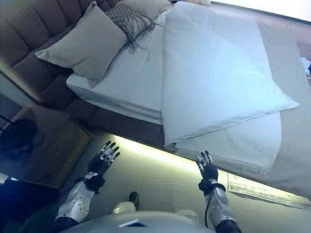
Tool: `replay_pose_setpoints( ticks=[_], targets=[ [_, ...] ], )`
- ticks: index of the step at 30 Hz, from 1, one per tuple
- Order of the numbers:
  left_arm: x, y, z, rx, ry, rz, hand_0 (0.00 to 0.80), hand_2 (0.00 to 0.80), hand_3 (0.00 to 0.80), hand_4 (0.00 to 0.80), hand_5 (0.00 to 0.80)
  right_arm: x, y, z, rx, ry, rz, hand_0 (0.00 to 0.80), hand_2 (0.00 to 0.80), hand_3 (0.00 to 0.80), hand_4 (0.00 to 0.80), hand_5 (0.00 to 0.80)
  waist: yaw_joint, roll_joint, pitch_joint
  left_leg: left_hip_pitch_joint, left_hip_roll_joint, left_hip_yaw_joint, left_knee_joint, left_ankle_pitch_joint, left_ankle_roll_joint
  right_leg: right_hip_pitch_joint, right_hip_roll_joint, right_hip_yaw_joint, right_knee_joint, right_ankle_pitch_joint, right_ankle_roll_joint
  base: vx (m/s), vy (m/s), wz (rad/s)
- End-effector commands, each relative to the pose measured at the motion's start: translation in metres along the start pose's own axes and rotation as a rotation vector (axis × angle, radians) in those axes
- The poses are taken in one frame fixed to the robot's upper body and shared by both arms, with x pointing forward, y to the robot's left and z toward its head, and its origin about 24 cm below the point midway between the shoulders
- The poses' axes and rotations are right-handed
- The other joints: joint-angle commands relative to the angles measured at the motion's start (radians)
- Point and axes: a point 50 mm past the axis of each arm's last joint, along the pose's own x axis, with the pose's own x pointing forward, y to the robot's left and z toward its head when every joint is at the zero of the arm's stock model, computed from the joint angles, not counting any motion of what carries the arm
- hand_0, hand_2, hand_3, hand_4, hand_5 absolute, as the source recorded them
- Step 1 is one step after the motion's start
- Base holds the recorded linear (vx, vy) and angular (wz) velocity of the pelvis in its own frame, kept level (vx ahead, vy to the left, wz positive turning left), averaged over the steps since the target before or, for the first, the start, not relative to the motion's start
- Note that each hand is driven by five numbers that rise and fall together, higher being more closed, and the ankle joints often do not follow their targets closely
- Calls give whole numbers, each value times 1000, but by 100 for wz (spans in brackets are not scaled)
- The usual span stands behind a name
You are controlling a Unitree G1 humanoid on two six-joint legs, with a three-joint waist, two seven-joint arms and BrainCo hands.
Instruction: Make the bed neatly
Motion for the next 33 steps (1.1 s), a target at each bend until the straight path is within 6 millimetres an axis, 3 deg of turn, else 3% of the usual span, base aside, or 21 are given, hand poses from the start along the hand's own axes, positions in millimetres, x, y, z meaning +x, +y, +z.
replay_pose_setpoints(
  ticks=[1, 6, 22, 24, 26, 28, 33],
  targets=[
    [8, -10, 22, 37, -120, -51, 0, 0, 0, 0, 0, 3, 4, 32, -35, -146, 50, 0, 0, 0, 0, 0, 15, 22, -14, 86, -29, 89, 3, -136, 45, -135, 74, 19, -18, 127, -32, 0, 0, 0],
    [8, -7, 29, 64, -161, -31, 0, 0, 0, 0, 0, 3, 2, 30, -34, -140, 50, 0, 0, 0, 0, 0, 15, 20, -12, 89, -30, 92, 3, -137, 45, -135, 74, 21, -19, 129, -32, 0, 0, 0],
    [-3, 9, 24, 191, -111, 61, 0, 0, 0, 0, 0, -5, -5, 19, -59, -52, 72, 0, 0, 0, 0, 0, -2, 11, -14, 109, -21, 105, 34, -148, 43, -125, 92, 56, -8, 115, -48, 9, -14, 0],
    [-5, 7, 23, 173, -111, 42, 0, 0, 0, 0, 0, -6, -7, 21, -65, -49, 70, 0, 0, 0, 0, 0, 0, 8, -10, 87, -24, 88, 86, -162, 39, -132, 96, 69, 0, 112, -56, 0, 0, 0],
    [-7, 5, 23, 156, -115, 13, 0, 0, 0, 0, 0, -4, -10, 27, -73, -62, 73, 0, 0, 0, 0, 0, 24, 5, 13, 23, -46, 25, 194, -171, 35, -140, 92, 82, 15, 117, -65, -33, 23, 0],
    [-5, 1, 24, 103, -124, -41, 0, 0, 0, 0, 0, 1, -7, 37, -76, -96, 76, 0, 0, 0, 0, 0, 42, 15, 38, -1, -63, -21, 190, -166, 48, -157, 85, 80, 36, 119, -67, -87, 130, 7],
    [8, -8, 28, 77, -137, -69, 0, 0, 0, 0, 0, 4, -4, 37, -31, -114, 43, 0, 0, 0, 0, 0, 27, 41, 26, 61, -74, 5, 87, -150, 63, -156, 52, 71, 20, 135, -39, 31, 201, 3]
  ],
)
